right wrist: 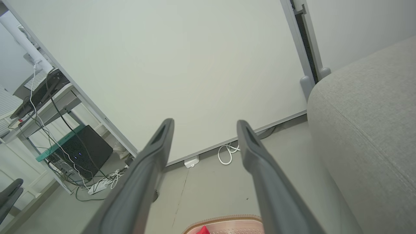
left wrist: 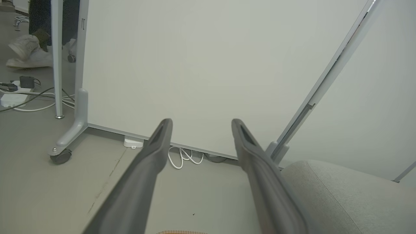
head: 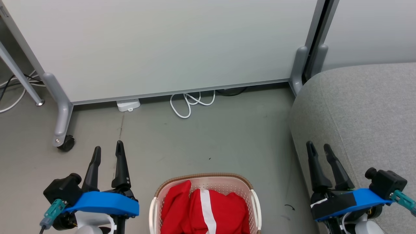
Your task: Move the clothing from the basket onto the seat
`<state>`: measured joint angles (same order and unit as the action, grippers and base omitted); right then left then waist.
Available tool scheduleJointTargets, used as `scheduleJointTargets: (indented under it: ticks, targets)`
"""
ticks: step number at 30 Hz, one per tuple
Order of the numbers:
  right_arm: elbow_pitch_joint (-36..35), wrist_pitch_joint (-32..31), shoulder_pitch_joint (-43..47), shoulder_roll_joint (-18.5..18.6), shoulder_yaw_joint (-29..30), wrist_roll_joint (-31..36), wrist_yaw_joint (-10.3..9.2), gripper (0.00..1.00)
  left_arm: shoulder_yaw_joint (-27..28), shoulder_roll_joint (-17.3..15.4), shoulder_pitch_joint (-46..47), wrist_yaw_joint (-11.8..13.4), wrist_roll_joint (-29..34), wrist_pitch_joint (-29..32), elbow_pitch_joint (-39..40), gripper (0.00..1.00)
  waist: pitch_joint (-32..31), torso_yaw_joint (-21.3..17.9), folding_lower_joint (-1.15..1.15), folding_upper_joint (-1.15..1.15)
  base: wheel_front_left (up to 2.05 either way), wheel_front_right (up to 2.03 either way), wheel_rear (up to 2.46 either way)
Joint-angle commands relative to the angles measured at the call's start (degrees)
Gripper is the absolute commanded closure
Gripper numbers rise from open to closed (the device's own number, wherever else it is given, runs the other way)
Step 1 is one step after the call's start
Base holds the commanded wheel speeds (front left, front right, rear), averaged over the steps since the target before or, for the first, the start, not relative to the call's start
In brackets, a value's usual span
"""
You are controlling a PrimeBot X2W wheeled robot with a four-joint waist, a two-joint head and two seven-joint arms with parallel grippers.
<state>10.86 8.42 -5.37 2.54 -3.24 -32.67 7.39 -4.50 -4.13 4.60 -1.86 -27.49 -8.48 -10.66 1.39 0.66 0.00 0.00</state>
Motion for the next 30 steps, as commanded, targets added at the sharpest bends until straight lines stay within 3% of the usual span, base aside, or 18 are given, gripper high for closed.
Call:
scheduleJointTargets:
  ticks: [1, 30]
  targets:
    - [-0.7, 0.5, -1.3, 0.4, -0.2, 1.1, 0.10, 0.00, -0.2, -0.5, 1.2, 0.2, 1.0, -0.4, 0.5, 0.00, 0.0, 0.0, 0.00, 0.00, 0.00, 0.00, 0.00]
    - [-1.1, 4.3, -1.8, 0.4, -1.4, 17.8, 0.14, 0.00, -3.0, -0.8, 1.7, 0.2, 15.4, -4.2, -0.5, 0.00, 0.6, 0.4, 0.00, 0.00, 0.00, 0.00, 0.00]
